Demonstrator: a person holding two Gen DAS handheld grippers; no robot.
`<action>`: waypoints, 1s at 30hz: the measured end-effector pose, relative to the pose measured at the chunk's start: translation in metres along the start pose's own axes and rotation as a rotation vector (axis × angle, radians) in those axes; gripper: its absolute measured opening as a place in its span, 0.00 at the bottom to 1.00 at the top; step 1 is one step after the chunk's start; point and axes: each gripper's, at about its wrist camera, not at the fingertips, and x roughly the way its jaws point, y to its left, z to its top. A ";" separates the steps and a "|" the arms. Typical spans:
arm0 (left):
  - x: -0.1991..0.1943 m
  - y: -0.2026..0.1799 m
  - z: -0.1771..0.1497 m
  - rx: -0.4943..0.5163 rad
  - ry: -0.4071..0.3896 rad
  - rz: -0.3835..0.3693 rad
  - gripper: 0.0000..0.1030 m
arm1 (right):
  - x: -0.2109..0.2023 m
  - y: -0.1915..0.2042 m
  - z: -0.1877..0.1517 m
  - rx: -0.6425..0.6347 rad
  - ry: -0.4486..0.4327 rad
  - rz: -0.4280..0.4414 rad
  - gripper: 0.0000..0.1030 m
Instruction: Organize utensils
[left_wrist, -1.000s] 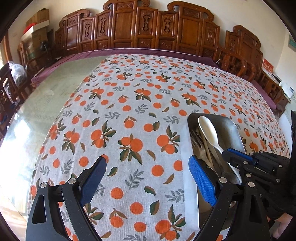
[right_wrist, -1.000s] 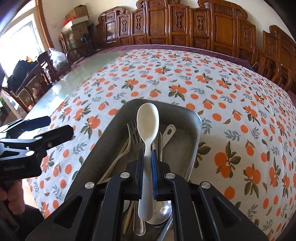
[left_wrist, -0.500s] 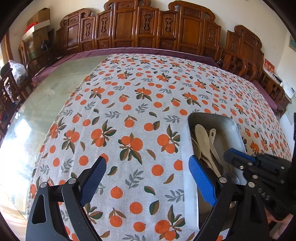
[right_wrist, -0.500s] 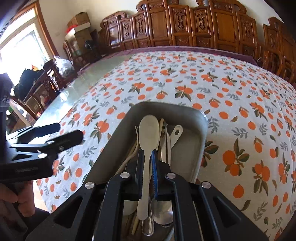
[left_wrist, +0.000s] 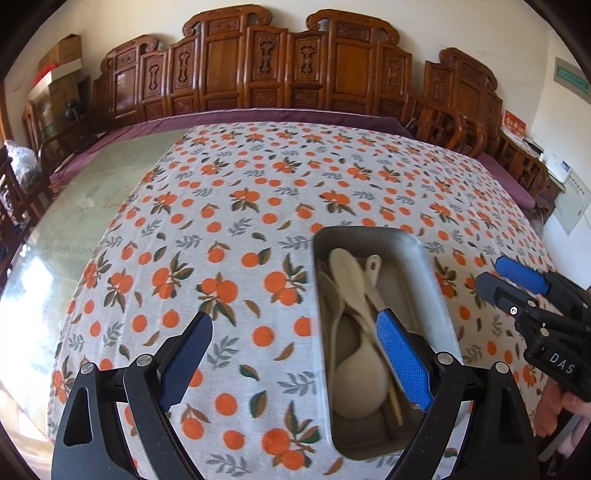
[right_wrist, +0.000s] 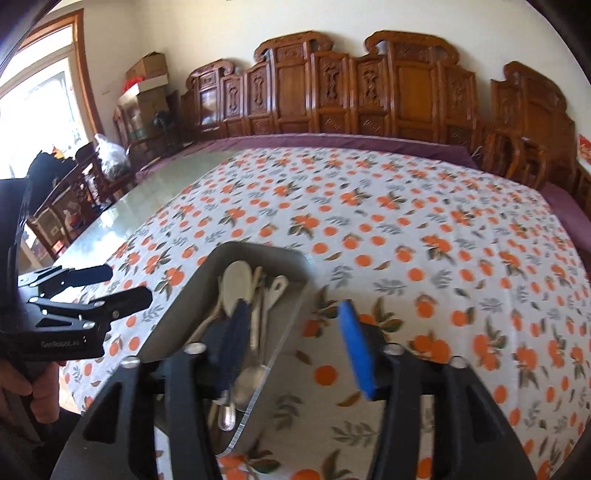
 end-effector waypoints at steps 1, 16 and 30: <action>-0.002 -0.004 0.000 0.004 -0.005 -0.005 0.85 | -0.004 -0.004 0.000 0.005 -0.005 -0.011 0.70; -0.053 -0.060 0.000 0.048 -0.066 -0.019 0.92 | -0.090 -0.028 -0.015 0.058 -0.076 -0.089 0.97; -0.115 -0.084 -0.015 0.040 -0.098 -0.006 0.92 | -0.163 -0.037 -0.025 0.078 -0.139 -0.144 0.97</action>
